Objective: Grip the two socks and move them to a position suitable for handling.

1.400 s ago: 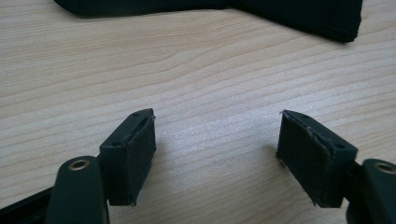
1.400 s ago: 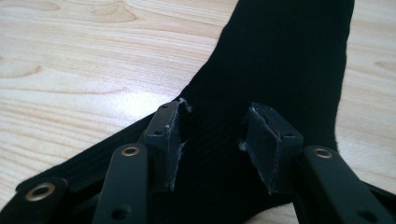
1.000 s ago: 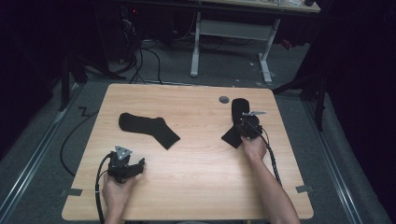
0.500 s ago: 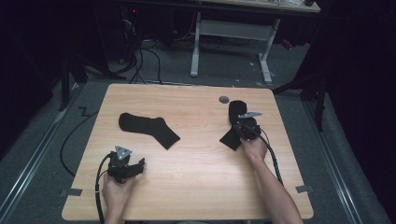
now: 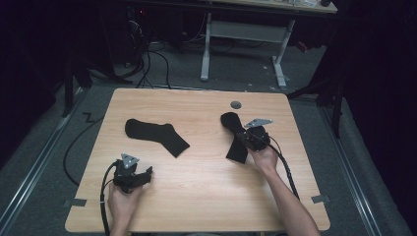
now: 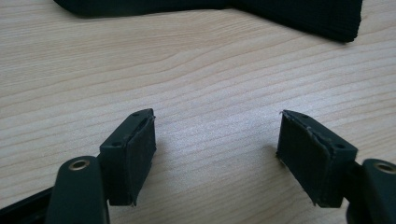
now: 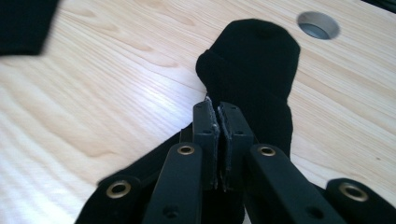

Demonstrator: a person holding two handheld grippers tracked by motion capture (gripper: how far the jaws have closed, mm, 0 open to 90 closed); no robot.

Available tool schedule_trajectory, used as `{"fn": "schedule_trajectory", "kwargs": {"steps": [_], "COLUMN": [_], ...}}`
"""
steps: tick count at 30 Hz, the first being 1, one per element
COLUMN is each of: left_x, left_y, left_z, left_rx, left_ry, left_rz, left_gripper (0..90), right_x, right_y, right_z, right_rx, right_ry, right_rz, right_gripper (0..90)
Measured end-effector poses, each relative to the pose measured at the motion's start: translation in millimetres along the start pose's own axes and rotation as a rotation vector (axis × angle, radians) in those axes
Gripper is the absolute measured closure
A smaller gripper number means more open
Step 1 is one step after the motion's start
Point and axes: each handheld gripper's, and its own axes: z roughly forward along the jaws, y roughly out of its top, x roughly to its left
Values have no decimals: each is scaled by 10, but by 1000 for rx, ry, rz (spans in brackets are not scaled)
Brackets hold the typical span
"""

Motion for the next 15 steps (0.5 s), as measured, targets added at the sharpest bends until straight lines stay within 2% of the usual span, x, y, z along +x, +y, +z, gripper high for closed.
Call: {"fn": "schedule_trajectory", "kwargs": {"steps": [4,7,10,15], "left_x": [0,0,0,-1], "left_y": [0,0,1,0], "left_z": [0,0,-1,0], "left_rx": [0,0,1,1], "left_ry": [0,0,1,1], "left_rz": [0,0,1,0], "left_gripper": [281,281,281,281], "right_x": [52,110,148,234], "right_y": [21,32,33,20], "right_z": [-48,-100,-126,-168], "right_rx": [-7,-15,-17,-2], "right_ry": [24,62,73,107], "right_rz": [4,3,3,10], "right_gripper": [867,867,866,866]}}
